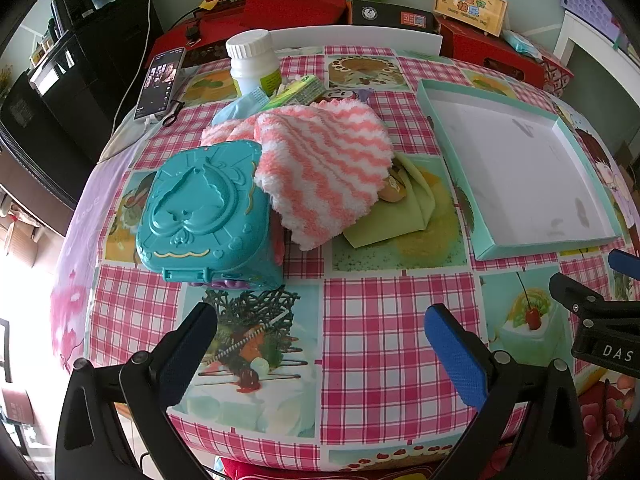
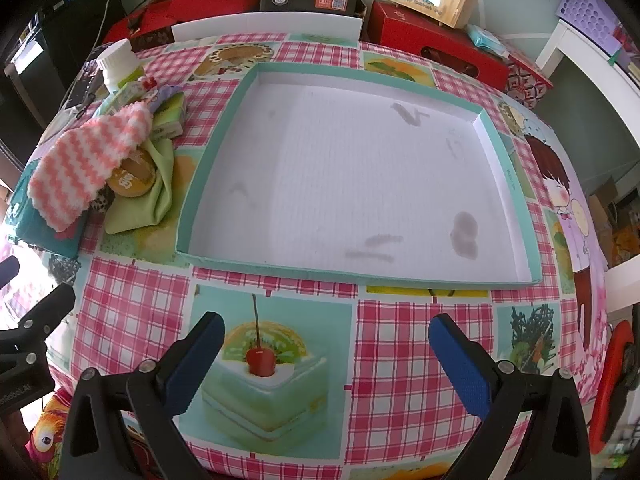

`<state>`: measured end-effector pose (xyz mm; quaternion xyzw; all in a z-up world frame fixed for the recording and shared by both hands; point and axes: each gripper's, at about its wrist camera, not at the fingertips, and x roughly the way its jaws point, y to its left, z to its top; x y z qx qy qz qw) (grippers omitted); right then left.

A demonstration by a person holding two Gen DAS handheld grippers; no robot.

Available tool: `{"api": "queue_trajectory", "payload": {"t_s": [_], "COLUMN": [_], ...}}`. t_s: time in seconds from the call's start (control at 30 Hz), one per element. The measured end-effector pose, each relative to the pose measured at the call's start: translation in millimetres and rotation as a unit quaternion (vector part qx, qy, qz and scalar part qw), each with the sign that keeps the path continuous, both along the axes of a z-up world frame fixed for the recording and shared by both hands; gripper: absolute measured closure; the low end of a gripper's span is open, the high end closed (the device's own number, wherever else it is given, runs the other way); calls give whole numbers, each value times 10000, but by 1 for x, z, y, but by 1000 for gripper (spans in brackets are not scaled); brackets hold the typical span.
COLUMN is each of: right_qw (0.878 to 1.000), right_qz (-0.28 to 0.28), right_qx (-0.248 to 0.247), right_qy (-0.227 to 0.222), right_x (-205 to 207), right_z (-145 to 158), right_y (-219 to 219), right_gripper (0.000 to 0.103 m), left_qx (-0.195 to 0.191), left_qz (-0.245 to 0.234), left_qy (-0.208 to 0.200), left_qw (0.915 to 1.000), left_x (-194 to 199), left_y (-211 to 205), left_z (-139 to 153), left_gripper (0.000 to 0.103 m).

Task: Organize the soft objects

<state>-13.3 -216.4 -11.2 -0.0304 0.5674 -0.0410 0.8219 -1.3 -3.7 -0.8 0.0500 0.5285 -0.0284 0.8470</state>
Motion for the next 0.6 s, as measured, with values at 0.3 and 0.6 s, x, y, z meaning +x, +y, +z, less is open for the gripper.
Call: {"api": "queue_trajectory", "payload": {"t_s": [0.3, 0.6], "right_qw": [10000, 10000], "right_qz": [-9, -4], "right_qx": [-5, 1], "right_qy": [17, 27], "right_x": [0, 0], "right_z": [1, 1], "right_y": [-1, -1], "right_gripper": [0, 0], "left_qx": [44, 47], "left_qz": [-24, -26], "left_qy": [-2, 0], "left_qw": [10000, 10000], "left_x": [0, 0], "left_y": [-4, -4], "left_z": [-1, -1], "left_gripper": [0, 0]}}
